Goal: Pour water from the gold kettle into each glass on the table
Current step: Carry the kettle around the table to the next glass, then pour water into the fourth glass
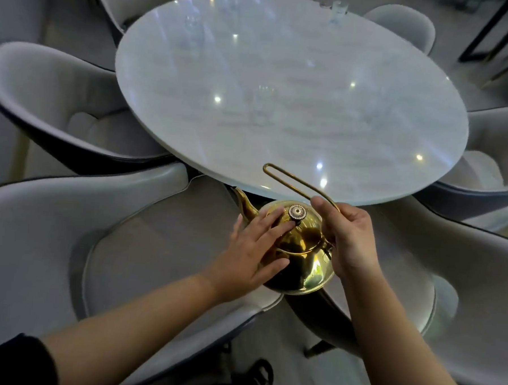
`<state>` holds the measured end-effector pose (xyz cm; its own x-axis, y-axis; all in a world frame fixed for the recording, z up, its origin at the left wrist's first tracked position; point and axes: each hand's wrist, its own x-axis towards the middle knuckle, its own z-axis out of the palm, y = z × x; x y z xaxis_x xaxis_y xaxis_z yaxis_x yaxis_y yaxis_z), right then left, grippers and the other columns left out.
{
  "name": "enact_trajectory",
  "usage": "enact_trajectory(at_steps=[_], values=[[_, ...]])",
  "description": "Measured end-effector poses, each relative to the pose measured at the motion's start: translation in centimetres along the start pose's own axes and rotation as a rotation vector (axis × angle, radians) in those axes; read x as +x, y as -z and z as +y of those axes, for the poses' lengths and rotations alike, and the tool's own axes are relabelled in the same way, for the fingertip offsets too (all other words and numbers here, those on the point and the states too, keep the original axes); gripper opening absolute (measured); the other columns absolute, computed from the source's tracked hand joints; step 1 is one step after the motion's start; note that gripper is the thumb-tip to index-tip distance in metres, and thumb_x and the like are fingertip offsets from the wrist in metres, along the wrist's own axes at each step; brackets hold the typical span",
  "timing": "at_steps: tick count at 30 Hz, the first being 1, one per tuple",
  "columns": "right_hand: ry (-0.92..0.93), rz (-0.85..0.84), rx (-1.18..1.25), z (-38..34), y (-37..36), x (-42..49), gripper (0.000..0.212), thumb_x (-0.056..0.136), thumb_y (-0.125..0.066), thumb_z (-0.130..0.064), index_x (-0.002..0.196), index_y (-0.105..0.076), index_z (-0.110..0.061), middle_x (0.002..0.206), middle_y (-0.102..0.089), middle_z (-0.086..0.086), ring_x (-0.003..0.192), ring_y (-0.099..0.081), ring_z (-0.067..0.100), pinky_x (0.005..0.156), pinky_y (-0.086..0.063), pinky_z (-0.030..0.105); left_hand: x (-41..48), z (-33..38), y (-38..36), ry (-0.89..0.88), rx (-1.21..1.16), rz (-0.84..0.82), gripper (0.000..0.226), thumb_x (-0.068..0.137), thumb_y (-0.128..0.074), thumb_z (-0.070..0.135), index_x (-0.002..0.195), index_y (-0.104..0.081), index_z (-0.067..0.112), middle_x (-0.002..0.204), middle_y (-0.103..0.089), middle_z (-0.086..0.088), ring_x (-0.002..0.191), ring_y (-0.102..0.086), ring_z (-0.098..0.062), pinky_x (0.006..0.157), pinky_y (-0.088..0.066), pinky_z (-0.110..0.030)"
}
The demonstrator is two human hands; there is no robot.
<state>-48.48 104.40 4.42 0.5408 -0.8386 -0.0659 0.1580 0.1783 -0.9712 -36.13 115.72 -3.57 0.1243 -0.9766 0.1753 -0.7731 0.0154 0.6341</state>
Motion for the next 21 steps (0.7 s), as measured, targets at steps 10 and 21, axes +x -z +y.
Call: enact_trajectory(at_steps=[10,21], values=[[0.003,0.040,-0.027,-0.6,0.1,6.3,0.056,0.080,-0.066,-0.010,0.030,-0.044,-0.020,0.032,-0.035,-0.012,0.030,-0.032,0.001,0.037,-0.032,0.014,5.8,-2.5,1.9,-0.005,0.099,-0.057,0.057,0.094,-0.029,0.054,0.145,-0.009,0.042,0.156,0.004,0.017,0.143,0.011,-0.002,0.112,0.020,-0.037],[0.001,0.066,-0.107,-2.8,1.3,17.0,0.055,0.079,-0.073,-0.016,0.039,-0.034,-0.019,0.036,-0.026,-0.009,0.033,-0.024,0.005,0.037,-0.027,0.015,15.7,-4.2,4.0,0.058,0.148,-0.170,0.064,0.096,-0.033,0.051,0.149,-0.001,0.036,0.157,0.013,0.010,0.144,0.013,-0.008,0.114,0.015,-0.044]])
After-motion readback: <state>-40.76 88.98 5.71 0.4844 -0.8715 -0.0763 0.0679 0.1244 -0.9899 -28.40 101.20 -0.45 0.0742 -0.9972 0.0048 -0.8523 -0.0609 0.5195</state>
